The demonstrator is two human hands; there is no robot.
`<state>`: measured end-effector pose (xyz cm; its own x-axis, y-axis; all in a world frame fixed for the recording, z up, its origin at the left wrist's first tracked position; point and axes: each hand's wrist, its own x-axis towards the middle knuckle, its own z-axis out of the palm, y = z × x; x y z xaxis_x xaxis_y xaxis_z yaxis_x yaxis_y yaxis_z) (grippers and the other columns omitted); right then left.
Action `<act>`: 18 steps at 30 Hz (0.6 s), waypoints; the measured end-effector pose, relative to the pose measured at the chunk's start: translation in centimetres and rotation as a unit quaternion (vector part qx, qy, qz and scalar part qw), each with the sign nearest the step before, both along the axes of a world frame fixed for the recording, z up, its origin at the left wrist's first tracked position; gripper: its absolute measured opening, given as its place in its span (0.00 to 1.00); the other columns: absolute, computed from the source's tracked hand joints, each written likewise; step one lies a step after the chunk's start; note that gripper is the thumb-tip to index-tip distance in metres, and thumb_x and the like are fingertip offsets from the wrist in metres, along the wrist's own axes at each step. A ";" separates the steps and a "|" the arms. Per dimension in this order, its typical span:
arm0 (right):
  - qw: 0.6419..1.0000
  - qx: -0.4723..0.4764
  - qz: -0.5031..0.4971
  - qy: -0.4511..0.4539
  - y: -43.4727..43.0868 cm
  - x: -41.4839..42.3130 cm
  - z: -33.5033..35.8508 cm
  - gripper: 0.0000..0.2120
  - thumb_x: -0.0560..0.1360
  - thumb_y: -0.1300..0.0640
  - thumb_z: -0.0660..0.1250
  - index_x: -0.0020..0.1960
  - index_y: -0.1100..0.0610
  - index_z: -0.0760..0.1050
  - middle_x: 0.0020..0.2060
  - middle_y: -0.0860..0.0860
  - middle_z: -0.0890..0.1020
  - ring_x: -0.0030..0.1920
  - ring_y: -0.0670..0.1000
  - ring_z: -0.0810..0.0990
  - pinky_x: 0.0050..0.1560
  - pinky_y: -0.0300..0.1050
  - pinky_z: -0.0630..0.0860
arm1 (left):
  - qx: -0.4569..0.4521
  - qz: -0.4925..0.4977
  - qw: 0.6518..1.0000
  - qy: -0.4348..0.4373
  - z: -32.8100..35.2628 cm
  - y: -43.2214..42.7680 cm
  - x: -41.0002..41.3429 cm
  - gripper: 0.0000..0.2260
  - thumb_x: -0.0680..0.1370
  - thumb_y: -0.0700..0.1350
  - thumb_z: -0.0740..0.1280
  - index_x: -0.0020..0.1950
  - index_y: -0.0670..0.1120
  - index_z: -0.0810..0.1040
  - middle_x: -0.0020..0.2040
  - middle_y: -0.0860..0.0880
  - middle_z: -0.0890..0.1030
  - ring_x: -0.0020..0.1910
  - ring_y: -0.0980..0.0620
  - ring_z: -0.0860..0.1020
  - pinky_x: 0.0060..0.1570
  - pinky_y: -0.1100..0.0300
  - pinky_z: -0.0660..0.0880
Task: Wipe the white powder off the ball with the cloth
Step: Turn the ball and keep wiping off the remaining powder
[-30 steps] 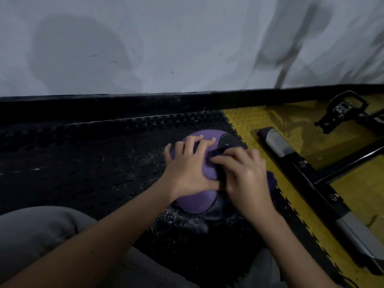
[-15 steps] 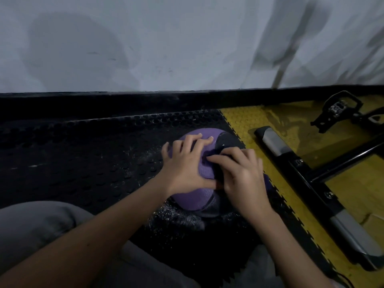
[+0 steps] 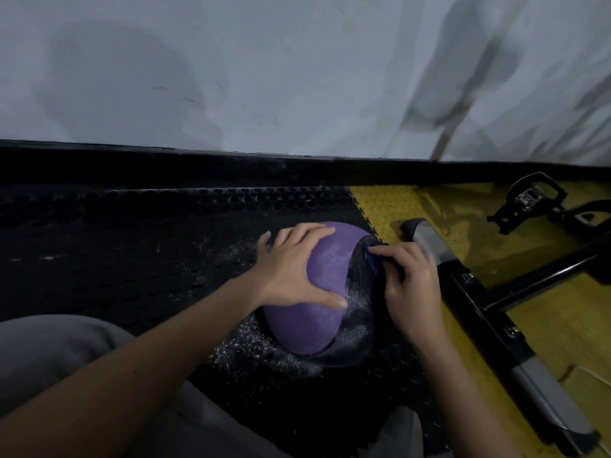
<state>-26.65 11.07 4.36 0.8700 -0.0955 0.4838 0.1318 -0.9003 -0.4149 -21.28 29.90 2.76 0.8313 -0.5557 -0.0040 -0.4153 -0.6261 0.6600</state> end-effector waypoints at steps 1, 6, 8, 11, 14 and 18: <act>0.999 -0.036 -0.002 -0.011 0.5 -0.8 0.0 0.12 0.74 0.68 0.63 0.51 0.55 0.80 0.45 0.50 0.78 0.46 0.58 0.73 0.46 0.45 0.64 | -0.005 -0.004 1.000 0.002 0.1 0.0 -0.2 0.48 0.60 0.69 0.71 0.73 0.61 0.51 0.71 0.62 0.52 0.70 0.59 0.49 0.70 0.43 0.39; 0.971 -0.196 0.134 -0.022 1.7 -3.0 0.6 0.13 0.75 0.56 0.58 0.53 0.53 0.79 0.51 0.50 0.79 0.48 0.54 0.71 0.45 0.47 0.66 | 0.005 -0.039 0.999 0.013 0.4 0.2 -1.1 0.46 0.60 0.65 0.74 0.71 0.61 0.53 0.68 0.63 0.52 0.69 0.59 0.50 0.69 0.42 0.40; 0.981 -0.154 0.118 0.007 0.3 -1.6 0.8 0.12 0.76 0.59 0.59 0.53 0.52 0.79 0.50 0.50 0.79 0.48 0.55 0.73 0.46 0.49 0.68 | 0.011 -0.047 0.999 0.020 0.5 0.3 -1.1 0.47 0.60 0.64 0.74 0.72 0.61 0.52 0.70 0.63 0.51 0.70 0.59 0.50 0.69 0.41 0.38; 0.998 0.001 0.033 0.050 -1.8 0.8 0.8 0.15 0.74 0.70 0.62 0.51 0.53 0.80 0.46 0.50 0.79 0.49 0.58 0.76 0.50 0.50 0.69 | 0.007 -0.043 0.999 0.030 0.7 0.2 -0.8 0.45 0.62 0.65 0.73 0.72 0.61 0.52 0.71 0.63 0.52 0.71 0.59 0.50 0.69 0.41 0.35; 0.999 -0.032 0.003 0.026 0.2 0.0 0.7 0.14 0.73 0.69 0.63 0.49 0.54 0.81 0.46 0.50 0.80 0.48 0.58 0.75 0.49 0.45 0.63 | 0.009 -0.032 0.999 0.023 0.6 -0.2 -0.4 0.45 0.62 0.66 0.72 0.72 0.61 0.53 0.71 0.64 0.53 0.71 0.59 0.52 0.69 0.41 0.35; 0.985 -0.135 0.110 -0.017 3.5 -3.1 0.6 0.12 0.73 0.55 0.60 0.50 0.50 0.81 0.47 0.47 0.79 0.47 0.52 0.70 0.44 0.44 0.63 | 0.000 -0.029 0.999 0.020 0.4 0.3 -0.3 0.44 0.61 0.65 0.73 0.71 0.60 0.55 0.70 0.64 0.54 0.69 0.59 0.54 0.69 0.41 0.38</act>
<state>-29.74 14.57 4.93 0.8379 0.2301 0.4949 0.3464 -0.9249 -0.1565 -21.63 30.15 3.11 0.7973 -0.6025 -0.0362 -0.4244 -0.6022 0.6762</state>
